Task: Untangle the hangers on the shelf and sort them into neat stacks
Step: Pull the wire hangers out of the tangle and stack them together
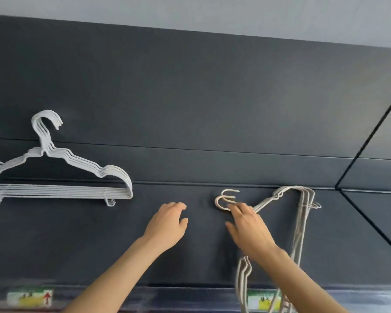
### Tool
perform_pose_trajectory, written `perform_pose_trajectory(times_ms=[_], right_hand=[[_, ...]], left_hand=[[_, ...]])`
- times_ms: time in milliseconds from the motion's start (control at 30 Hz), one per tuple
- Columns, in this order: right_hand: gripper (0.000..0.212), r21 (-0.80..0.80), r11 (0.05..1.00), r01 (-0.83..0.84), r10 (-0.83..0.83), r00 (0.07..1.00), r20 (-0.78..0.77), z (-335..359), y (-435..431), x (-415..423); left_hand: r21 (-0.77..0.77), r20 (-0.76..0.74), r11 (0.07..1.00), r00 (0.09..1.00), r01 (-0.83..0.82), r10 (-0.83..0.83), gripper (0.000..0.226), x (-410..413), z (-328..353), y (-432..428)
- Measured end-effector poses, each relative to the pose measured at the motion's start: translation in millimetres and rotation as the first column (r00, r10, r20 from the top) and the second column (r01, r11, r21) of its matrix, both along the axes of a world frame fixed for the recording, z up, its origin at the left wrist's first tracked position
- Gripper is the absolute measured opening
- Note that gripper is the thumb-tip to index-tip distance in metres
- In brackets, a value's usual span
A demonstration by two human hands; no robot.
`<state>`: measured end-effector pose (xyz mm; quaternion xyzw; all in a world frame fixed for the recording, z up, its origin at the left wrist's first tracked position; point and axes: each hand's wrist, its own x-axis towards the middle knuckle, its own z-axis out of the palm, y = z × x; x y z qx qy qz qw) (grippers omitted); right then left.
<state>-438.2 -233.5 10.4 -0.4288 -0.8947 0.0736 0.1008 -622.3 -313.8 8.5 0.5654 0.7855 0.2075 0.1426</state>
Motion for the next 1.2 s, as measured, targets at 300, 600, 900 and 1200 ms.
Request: perform_pose_trajectory(times_ms=[300,600,900,1200], right_hand=[[0.043,-0.11,0.988,0.112,-0.109,0.993,0.034,-8,33,105],[0.043,-0.163,0.982,0.096,-0.097,0.995,0.006,-15,51,131],[0.057,0.042,0.993,0.108,-0.103,0.99,-0.096,-8,67,126],[0.059,0.219,0.963,0.156,-0.119,0.978,-0.172,-3,85,105]], left_hand=[[-0.209,0.171,0.977,0.985,0.05,-0.014,0.03,121,-16,58],[-0.384,-0.024,0.914,0.991,-0.131,0.132,0.029,163,-28,96],[-0.186,-0.199,0.979,0.979,-0.079,0.041,0.024,133,12,92],[0.024,-0.497,0.98,0.853,0.197,-0.159,0.032,95,44,87]])
